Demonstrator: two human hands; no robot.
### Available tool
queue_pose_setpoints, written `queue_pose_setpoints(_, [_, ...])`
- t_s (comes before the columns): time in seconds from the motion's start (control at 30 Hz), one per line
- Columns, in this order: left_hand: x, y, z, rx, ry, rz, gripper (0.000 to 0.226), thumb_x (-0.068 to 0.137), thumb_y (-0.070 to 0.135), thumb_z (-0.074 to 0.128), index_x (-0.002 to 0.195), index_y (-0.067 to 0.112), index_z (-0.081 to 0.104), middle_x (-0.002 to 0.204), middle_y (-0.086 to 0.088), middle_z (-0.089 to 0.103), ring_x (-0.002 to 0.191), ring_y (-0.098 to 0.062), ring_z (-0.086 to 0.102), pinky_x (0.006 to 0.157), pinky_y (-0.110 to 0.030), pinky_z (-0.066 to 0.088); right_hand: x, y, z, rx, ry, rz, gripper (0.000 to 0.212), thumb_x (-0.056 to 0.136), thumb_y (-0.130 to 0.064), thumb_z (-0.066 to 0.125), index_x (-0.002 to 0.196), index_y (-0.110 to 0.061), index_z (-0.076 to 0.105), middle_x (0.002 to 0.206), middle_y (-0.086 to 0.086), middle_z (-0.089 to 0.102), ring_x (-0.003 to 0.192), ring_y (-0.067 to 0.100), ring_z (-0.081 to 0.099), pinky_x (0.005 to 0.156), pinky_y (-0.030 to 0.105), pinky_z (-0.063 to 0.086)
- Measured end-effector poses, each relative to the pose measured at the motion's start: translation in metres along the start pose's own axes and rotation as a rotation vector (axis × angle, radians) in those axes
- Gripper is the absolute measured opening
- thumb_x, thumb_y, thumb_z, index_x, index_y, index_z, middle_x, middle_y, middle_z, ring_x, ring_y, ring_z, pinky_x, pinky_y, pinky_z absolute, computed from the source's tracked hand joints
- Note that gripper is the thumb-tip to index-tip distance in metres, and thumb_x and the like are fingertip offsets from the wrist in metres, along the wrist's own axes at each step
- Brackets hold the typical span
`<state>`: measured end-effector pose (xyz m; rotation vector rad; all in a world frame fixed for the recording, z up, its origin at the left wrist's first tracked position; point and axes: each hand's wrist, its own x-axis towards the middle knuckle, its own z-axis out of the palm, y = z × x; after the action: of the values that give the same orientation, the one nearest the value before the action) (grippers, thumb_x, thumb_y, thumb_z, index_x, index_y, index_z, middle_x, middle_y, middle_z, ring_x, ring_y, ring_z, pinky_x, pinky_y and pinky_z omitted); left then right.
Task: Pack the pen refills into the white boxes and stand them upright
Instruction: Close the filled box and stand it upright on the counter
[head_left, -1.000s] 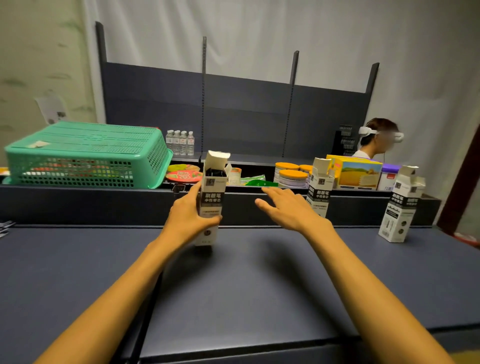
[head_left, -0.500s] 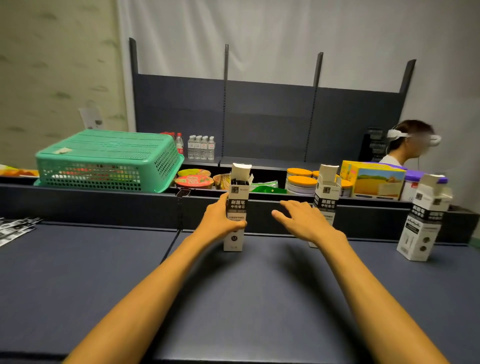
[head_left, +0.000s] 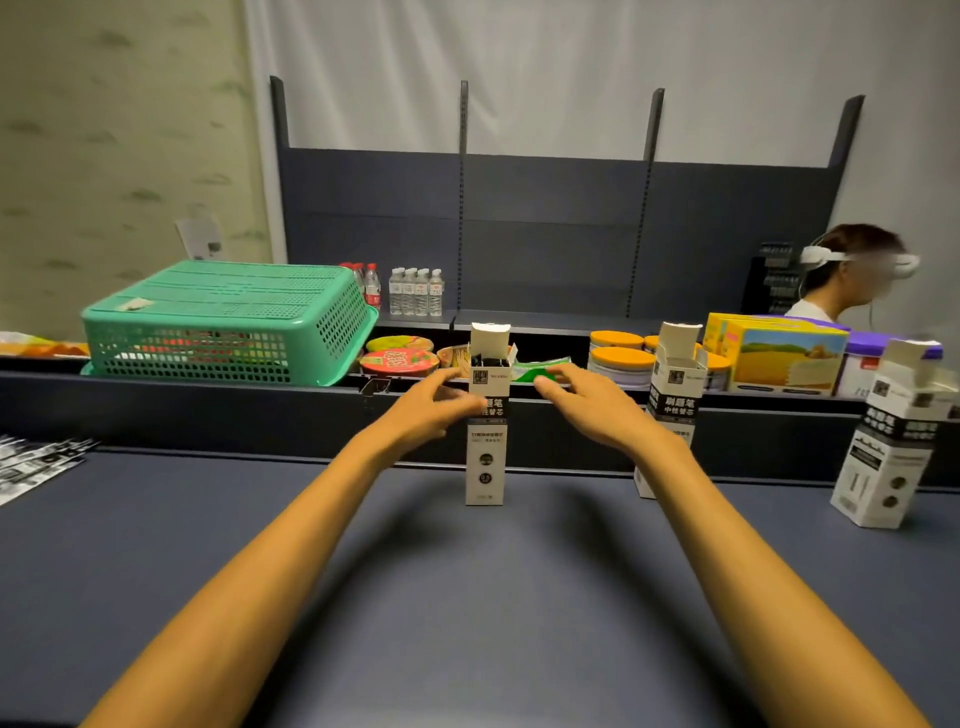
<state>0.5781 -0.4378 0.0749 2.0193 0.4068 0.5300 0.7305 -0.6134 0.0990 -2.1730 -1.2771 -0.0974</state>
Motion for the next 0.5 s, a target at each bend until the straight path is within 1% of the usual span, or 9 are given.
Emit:
queue_pose_setpoints(0.07, [0.002, 0.01, -0.007, -0.109, -0.02, 0.017, 0.053, 0.093, 0.043, 0.051, 0.142, 0.028, 0.037, 0.134, -0.002, 0.053, 0.119, -0.019, 0.051, 0.097, -0.048, 0.044, 0.006, -0.01, 0.001, 0.135, 0.028, 0.01, 0.047, 0.1, -0.048, 0.037, 0.137, -0.021, 0.046, 0.135, 0.005, 0.055, 0.118, 0.019, 0.052, 0.093, 0.033, 0.045])
queue_pose_setpoints(0.1, [0.004, 0.016, -0.009, -0.135, -0.02, 0.028, 0.048, 0.096, 0.045, 0.045, 0.14, 0.029, 0.04, 0.132, -0.001, 0.054, 0.118, -0.019, 0.051, 0.097, -0.048, 0.044, 0.009, -0.014, 0.003, 0.189, 0.048, 0.015, 0.043, 0.101, -0.045, 0.037, 0.135, -0.021, 0.048, 0.131, 0.004, 0.056, 0.115, 0.018, 0.053, 0.09, 0.031, 0.044])
queue_pose_setpoints(0.2, [0.007, 0.029, -0.006, -0.193, -0.007, 0.049, 0.045, 0.097, 0.052, 0.037, 0.133, 0.027, 0.048, 0.125, -0.004, 0.057, 0.115, -0.018, 0.054, 0.092, -0.047, 0.048, 0.017, -0.024, 0.009, 0.365, 0.087, 0.037, 0.03, 0.102, -0.041, 0.036, 0.118, -0.024, 0.055, 0.117, 0.002, 0.062, 0.104, 0.015, 0.058, 0.083, 0.029, 0.047])
queue_pose_setpoints(0.27, [0.009, 0.031, 0.001, -0.221, -0.029, 0.055, 0.038, 0.097, 0.051, 0.037, 0.124, 0.029, 0.053, 0.118, -0.004, 0.06, 0.109, -0.018, 0.057, 0.083, -0.04, 0.051, 0.019, -0.029, 0.014, 0.495, 0.072, 0.071, 0.028, 0.102, -0.04, 0.036, 0.113, -0.023, 0.056, 0.113, 0.003, 0.063, 0.099, 0.015, 0.06, 0.084, 0.032, 0.051])
queue_pose_setpoints(0.33, [0.01, 0.031, 0.007, -0.243, -0.036, 0.06, 0.027, 0.097, 0.051, 0.039, 0.111, 0.034, 0.054, 0.11, -0.002, 0.062, 0.102, -0.017, 0.059, 0.073, -0.034, 0.049, 0.018, -0.032, 0.019, 0.576, 0.056, 0.081, 0.03, 0.103, -0.039, 0.036, 0.117, -0.021, 0.055, 0.11, 0.002, 0.062, 0.097, 0.014, 0.061, 0.083, 0.033, 0.053])
queue_pose_setpoints(0.4, [0.011, 0.03, 0.01, -0.285, -0.016, 0.07, 0.021, 0.097, 0.049, 0.041, 0.104, 0.035, 0.054, 0.106, 0.0, 0.064, 0.098, -0.017, 0.061, 0.071, -0.033, 0.049, 0.016, -0.034, 0.023, 0.634, 0.062, 0.086, 0.032, 0.102, -0.04, 0.037, 0.118, -0.019, 0.055, 0.11, 0.003, 0.063, 0.099, 0.015, 0.062, 0.08, 0.031, 0.054])
queue_pose_setpoints(0.5, [0.013, 0.028, 0.01, -0.341, 0.024, 0.078, 0.024, 0.095, 0.047, 0.045, 0.108, 0.031, 0.058, 0.108, -0.001, 0.065, 0.1, -0.017, 0.062, 0.073, -0.035, 0.051, 0.017, -0.033, 0.026, 0.69, 0.066, 0.114, 0.035, 0.102, -0.041, 0.038, 0.121, -0.019, 0.056, 0.113, 0.004, 0.064, 0.104, 0.017, 0.061, 0.083, 0.034, 0.054])
